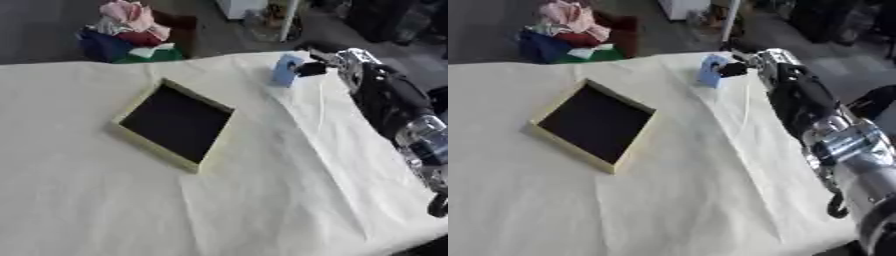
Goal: Pick up objects on the table and place them in the box.
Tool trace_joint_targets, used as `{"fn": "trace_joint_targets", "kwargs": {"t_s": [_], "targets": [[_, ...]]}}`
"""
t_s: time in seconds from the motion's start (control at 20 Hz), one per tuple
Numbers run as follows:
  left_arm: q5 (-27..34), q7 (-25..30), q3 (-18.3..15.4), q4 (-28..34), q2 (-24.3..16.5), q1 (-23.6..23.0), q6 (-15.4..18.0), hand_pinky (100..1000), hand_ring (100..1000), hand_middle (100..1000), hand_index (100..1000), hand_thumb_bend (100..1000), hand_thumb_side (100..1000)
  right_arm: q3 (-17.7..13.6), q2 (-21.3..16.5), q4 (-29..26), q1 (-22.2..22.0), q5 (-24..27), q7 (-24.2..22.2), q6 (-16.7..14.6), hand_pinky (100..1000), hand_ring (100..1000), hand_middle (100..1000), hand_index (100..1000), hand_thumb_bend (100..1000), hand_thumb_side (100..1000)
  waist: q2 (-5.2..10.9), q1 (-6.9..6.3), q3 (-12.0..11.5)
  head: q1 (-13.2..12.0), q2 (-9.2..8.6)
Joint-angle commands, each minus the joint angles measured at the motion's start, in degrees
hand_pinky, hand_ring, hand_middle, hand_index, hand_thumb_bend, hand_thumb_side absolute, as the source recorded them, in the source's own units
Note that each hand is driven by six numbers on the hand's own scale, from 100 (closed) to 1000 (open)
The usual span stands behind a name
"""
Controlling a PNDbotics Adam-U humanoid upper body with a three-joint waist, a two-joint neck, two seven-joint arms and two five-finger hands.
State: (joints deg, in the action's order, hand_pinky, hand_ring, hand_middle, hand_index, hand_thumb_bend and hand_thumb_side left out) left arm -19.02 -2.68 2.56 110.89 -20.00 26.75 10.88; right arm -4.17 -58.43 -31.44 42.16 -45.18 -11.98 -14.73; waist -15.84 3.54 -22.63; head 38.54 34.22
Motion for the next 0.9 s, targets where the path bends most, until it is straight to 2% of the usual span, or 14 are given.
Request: {"fn": "trace_joint_targets", "kwargs": {"t_s": [0.05,0.5,0.9], "targets": [[0.4,0.2,-0.2,0.6,-0.3,0.7,0.0,653,395,426,609,371,621,-0.1,-2.0,-0.2,1.0,-0.1,0.2,0.3,1000,1000,1000,1000,100,827,0.70,-0.23,-0.1,0.4,-0.80],[0.4,0.3,-0.2,0.6,-0.2,0.6,0.0,652,392,416,610,370,622,-0.1,-1.8,0.0,1.1,-0.6,2.0,1.2,1000,1000,1000,1000,100,803,-0.21,-0.54,-0.6,0.8,-1.13],[0.5,0.2,-0.3,0.6,-0.1,0.3,-0.1,652,390,410,610,369,623,-0.5,-2.0,-1.4,1.4,-2.7,11.5,4.1,1000,1000,1000,1000,100,648,-0.65,-0.79,-0.3,0.9,-0.99]]}}
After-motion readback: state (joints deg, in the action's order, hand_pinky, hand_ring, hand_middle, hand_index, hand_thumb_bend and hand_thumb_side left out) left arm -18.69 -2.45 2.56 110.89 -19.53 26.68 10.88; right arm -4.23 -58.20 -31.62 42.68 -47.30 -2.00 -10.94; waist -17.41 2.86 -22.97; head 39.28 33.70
